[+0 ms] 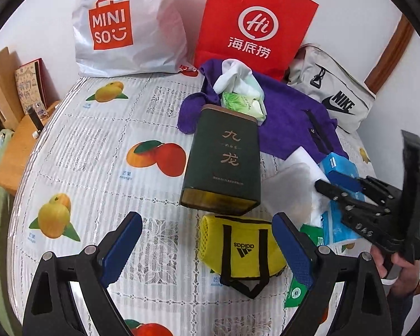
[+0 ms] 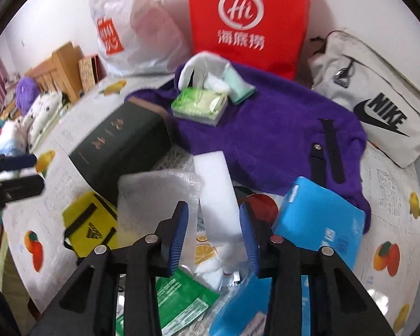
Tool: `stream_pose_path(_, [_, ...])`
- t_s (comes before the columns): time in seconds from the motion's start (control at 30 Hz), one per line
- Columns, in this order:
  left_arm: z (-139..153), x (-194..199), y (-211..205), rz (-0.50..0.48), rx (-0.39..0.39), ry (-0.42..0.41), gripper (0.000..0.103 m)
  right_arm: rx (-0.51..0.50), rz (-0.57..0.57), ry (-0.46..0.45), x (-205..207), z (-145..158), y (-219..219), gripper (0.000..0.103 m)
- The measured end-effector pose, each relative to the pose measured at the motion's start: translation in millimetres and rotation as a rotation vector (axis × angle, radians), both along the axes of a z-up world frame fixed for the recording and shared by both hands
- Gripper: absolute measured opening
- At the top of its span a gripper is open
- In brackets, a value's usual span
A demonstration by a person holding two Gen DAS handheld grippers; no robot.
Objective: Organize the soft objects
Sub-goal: 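Move the right tool to the white sponge block and close on it, then grasp the yellow adidas pouch with the left tool while the right tool lifts the sponge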
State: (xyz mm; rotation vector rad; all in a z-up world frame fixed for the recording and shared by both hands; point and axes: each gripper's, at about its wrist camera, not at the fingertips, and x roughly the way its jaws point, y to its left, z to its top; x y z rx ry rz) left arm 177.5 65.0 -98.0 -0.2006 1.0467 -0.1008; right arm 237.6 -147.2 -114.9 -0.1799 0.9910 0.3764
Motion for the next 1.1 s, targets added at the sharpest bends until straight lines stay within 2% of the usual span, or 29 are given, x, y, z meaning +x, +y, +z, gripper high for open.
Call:
stream_pose_path(0.23, [-8, 8, 4, -0.005, -0.015, 0.020, 0.094, -0.167, 0.009, -0.005, 10, -17, 6, 0.038])
stream_pose_path(0.33, [-10, 9, 4, -0.011, -0.016, 0.020, 0.094, -0.120, -0.004, 0.020, 14, -16, -2, 0.038])
stream_pose_path(0.5, [-9, 13, 2, -0.020, -0.021, 0.017, 0.094, -0.107, -0.001, 0.041, 20, -18, 2, 0.040])
stream_pose_path(0.6, [-10, 14, 2, -0.019, -0.020, 0.020, 0.094, -0.065, 0.039, 0.054, 14, -12, 7, 0.040])
stream_pose_path(0.77, [-15, 17, 4, -0.013, -0.021, 0.034, 0.094, -0.075, 0.029, 0.000, 16, -1, 9, 0.040])
stream_pose_path(0.9, [-16, 17, 5, -0.014, -0.030, 0.032, 0.094, -0.086, 0.014, 0.000, 31, -5, 10, 0.043])
stream_pose_path(1.0, [-15, 17, 6, -0.018, -0.027, 0.032, 0.094, -0.046, 0.017, 0.055, 42, -13, 10, 0.051])
stream_pose_path(1.07, [-15, 16, 7, -0.018, -0.027, 0.030, 0.094, -0.035, 0.014, 0.077, 46, -18, 12, 0.051])
stream_pose_path(1.1, [-15, 16, 7, -0.018, -0.028, 0.029, 0.094, -0.027, 0.013, 0.084, 46, -21, 13, 0.042])
